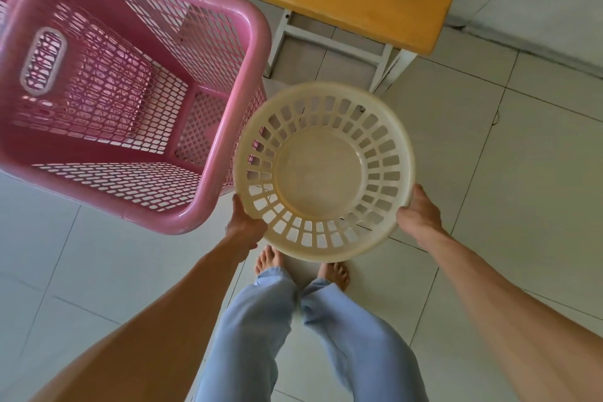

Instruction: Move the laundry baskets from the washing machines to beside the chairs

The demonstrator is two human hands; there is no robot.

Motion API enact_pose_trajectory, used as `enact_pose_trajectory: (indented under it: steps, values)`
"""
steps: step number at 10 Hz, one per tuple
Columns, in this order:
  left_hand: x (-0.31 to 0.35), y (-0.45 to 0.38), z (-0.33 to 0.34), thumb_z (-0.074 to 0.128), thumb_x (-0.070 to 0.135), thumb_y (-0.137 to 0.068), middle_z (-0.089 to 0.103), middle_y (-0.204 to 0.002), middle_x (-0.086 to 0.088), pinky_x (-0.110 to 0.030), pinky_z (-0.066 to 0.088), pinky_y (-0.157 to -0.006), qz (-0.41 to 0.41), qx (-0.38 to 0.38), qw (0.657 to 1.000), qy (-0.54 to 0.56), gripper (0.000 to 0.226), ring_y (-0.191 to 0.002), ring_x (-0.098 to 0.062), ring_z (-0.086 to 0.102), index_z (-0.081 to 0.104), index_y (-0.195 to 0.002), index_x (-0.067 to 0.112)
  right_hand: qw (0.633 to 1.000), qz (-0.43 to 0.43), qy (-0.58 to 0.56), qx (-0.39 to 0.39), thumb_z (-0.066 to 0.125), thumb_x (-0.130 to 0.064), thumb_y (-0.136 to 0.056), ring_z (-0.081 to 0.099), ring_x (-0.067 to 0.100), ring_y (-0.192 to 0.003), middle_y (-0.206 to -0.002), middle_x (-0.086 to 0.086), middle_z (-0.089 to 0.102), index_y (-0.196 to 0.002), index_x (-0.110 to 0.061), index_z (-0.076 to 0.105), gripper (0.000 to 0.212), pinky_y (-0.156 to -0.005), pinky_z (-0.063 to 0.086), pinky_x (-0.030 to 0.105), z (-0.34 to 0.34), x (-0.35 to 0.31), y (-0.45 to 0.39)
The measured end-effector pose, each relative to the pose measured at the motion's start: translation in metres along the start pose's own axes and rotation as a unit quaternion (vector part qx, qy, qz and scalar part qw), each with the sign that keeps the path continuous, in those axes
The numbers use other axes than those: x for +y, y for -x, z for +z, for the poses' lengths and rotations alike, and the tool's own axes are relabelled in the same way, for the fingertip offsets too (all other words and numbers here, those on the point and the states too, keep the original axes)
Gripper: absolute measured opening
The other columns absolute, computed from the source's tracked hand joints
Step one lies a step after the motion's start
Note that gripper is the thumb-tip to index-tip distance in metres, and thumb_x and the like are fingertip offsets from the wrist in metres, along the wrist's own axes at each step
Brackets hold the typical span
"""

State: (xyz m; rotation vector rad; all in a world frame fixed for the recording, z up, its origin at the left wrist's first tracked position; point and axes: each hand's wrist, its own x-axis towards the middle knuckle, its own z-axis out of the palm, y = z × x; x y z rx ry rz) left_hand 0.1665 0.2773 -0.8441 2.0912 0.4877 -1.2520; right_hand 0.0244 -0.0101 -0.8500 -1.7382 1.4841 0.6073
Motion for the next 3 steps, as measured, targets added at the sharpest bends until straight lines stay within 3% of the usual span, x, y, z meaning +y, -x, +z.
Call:
enact_pose_trajectory:
  steps: [1, 2, 3]
  values:
    - [0.003, 0.023, 0.003, 0.063, 0.029, -0.089, 0.047, -0.127, 0.007, -0.044, 0.06, -0.081, -0.013, -0.025, 0.999, -0.019, 0.078, -0.102, -0.028, 0.061, 0.015, -0.149, 0.045, 1.0, -0.019, 0.021, -0.003, 0.051, -0.007, -0.095, 0.06, 0.026, -0.088, -0.104, 0.004, 0.064, -0.128, -0.023, 0.054, 0.037, -0.076, 0.048, 0.031, -0.006, -0.004, 0.021]
    - [0.007, 0.046, 0.0, 0.061, 0.049, -0.077, 0.058, -0.131, -0.004, -0.05, 0.054, -0.094, -0.055, -0.084, 0.994, 0.044, 0.078, -0.113, -0.035, 0.062, 0.031, -0.148, 0.035, 0.999, -0.03, 0.033, -0.017, 0.048, -0.008, -0.097, 0.063, 0.031, -0.111, -0.131, 0.011, 0.063, -0.143, -0.02, 0.05, 0.047, -0.091, 0.049, 0.031, -0.019, -0.013, 0.053]
    - [0.019, 0.079, -0.002, 0.059, 0.045, -0.064, 0.065, -0.122, -0.019, -0.043, 0.052, -0.087, -0.059, -0.117, 0.988, 0.085, 0.079, -0.096, -0.03, 0.066, 0.048, -0.14, 0.026, 0.998, -0.046, 0.033, -0.028, 0.047, -0.009, -0.098, 0.061, 0.03, -0.12, -0.138, 0.013, 0.06, -0.147, -0.016, 0.048, 0.049, -0.086, 0.043, 0.024, -0.031, -0.019, 0.088]
